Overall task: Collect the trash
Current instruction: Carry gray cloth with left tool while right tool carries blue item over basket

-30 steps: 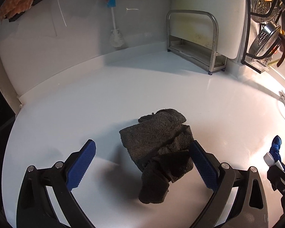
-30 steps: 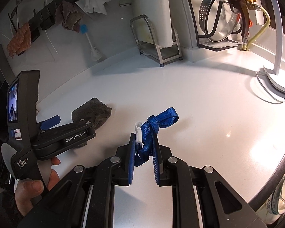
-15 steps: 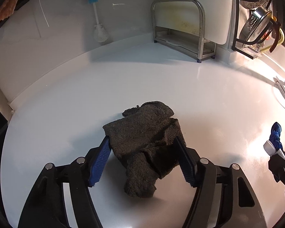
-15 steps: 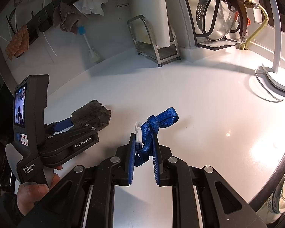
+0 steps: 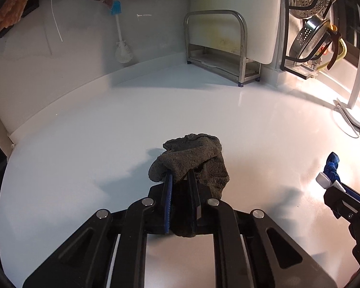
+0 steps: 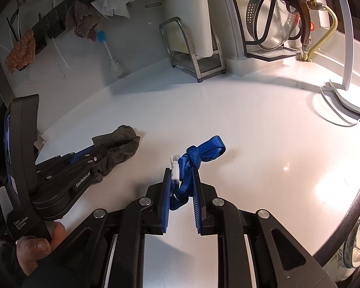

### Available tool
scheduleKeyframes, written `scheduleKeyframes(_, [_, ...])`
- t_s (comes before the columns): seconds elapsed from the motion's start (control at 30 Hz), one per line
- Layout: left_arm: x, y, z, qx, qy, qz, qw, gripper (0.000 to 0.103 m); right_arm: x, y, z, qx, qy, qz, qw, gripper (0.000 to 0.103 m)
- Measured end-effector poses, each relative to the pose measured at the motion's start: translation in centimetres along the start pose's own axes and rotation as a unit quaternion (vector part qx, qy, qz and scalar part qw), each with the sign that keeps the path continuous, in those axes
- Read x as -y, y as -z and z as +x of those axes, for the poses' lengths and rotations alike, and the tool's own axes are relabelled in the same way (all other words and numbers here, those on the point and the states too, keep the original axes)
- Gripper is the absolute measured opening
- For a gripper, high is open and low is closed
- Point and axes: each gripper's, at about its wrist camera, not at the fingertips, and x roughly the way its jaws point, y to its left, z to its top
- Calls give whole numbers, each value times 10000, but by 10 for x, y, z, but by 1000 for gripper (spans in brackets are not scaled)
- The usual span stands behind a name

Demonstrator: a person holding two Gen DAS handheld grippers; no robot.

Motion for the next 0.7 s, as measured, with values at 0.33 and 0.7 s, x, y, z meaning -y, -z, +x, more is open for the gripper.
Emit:
scheduleKeyframes(0.33, [-7,30,-47,285,86,112,9995,12,-8,8,-18,270,117,-57,9995,16])
scheduleKeyframes(0.7, [-12,65,-104,717,-26,272,9971,12,-22,44,-51,366,220,-218,9988,16])
